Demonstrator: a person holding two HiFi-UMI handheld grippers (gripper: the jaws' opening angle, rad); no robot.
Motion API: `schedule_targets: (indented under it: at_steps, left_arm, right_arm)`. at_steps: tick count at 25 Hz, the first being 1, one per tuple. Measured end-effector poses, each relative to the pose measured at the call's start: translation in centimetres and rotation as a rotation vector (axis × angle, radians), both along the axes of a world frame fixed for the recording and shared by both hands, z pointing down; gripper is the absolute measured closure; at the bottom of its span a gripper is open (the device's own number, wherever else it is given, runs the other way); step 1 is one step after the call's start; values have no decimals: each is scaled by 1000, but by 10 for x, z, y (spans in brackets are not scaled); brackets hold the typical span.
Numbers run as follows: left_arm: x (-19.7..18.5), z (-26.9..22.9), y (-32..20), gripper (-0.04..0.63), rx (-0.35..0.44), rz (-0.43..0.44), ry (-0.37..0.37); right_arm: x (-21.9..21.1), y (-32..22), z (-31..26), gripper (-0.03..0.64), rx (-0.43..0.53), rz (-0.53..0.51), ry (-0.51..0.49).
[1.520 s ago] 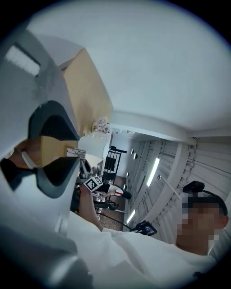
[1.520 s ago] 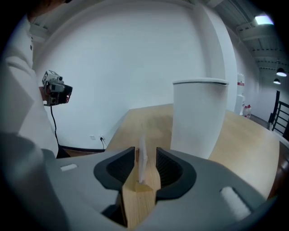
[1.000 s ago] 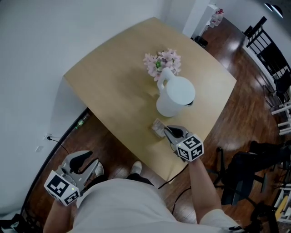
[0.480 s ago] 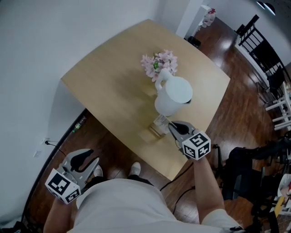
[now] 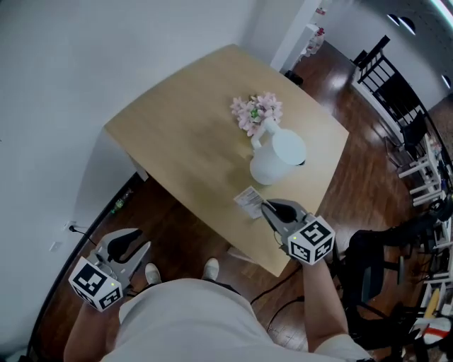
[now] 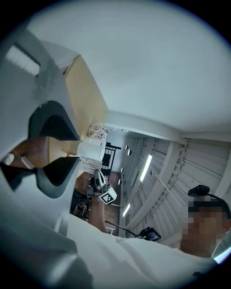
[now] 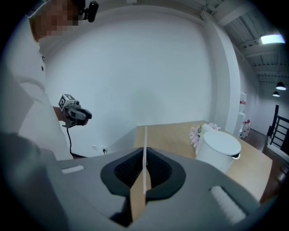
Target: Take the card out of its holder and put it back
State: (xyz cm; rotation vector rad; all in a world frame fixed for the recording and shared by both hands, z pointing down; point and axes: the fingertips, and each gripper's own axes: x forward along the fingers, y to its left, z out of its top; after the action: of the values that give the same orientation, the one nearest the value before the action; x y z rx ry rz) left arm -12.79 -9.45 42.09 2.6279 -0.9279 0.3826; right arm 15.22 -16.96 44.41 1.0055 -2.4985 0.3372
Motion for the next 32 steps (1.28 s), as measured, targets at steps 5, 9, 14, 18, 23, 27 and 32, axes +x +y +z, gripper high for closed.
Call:
schedule_targets:
  at_steps: [5,9,14,18,23,27,32]
  left_arm:
    - [-51,0,5,474,17,-3,6]
    - [-86,1,12,474,25,12,0]
    - [-116,4,21,476,37,53,-10]
    - [-132,9,29,480,26,89,-8]
    - [-127,14,30,474,21,130,19]
    - [-111,16,26,469,37,130,23]
    - [-82,10,21,469,37,88,56]
  right_arm:
    - [-78,42,-24,595,6,-58,-23]
    - [-137,78,-38,595,5,-102,-45]
    - [-196,117,-48,595,-1,-130,-74]
    - [-225,138,-50,595,-2,-130,-87]
    - [-219,138,-49,595,5,-105,-76]
    - [-182,122,-47,595,25,-66,-49]
    - [-115,86,-38,595,41,-24,-4]
